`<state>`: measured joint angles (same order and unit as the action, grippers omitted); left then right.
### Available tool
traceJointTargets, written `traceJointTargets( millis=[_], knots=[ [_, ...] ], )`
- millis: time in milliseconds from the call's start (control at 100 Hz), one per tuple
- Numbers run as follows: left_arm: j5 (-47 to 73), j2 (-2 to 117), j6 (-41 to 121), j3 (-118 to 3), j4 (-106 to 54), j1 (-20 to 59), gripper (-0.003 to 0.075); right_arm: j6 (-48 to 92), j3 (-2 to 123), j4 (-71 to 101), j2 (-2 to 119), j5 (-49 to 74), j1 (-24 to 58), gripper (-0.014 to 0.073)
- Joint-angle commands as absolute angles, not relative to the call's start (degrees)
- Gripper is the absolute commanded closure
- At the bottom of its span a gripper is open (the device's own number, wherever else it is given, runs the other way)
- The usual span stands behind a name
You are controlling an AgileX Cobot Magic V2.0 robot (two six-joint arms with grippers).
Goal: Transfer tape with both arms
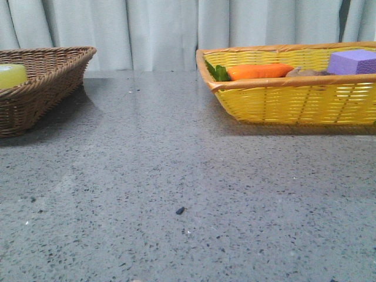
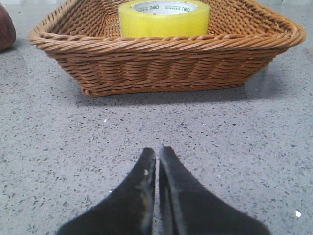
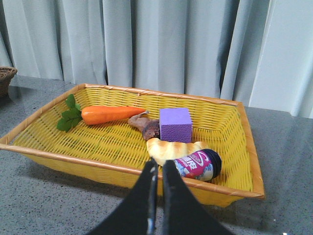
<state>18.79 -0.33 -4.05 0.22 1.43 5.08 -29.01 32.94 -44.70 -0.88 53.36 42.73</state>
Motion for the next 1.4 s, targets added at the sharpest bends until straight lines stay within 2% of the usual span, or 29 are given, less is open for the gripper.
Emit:
traceJointTargets(
  millis=[0, 400, 650, 840, 1030, 1140, 1250, 1390],
  knots=[
    [15.5, -2.0, -4.5, 0.8, 1.5, 4.9, 0.0741, -29.0, 33.9, -47.6, -0.9, 49.8, 42.4, 0.0668],
    [15.5, -2.0, -4.5, 0.8, 1.5, 4.9, 0.0741, -29.0, 33.8, -47.6, -0.9, 49.8, 42.4, 0.0668],
    [15.5, -2.0, -4.5, 0.8, 1.5, 4.9, 0.0741, -29.0, 25.4, -51.7, -0.9, 45.9, 40.0, 0.0668],
    [15.4, -2.0, -4.5, 0.8, 1.5, 4.9, 0.0741, -29.0, 17.8, -50.6, -0.9, 28.2, 32.5, 0.0668],
    [15.4, -2.0, -4.5, 0.8, 1.5, 4.9, 0.0741, -28.5, 13.2, -37.2, -0.9, 11.2, 22.7, 0.0668],
    [15.4, -2.0, -4.5, 0.8, 1.5, 4.9, 0.0741, -19.9, 9.7, -23.6, -0.9, 2.9, 15.3, 0.0668],
    [15.4, -2.0, -4.5, 0.8, 1.5, 4.9, 0.0741, -9.2, 5.0, -9.8, -0.9, -11.0, 8.4, 0.0668],
    [15.4, -2.0, -4.5, 0.8, 1.5, 4.9, 0.0741, -7.3, -0.1, -5.3, -0.9, -25.2, 1.4, 0.0668]
  ],
)
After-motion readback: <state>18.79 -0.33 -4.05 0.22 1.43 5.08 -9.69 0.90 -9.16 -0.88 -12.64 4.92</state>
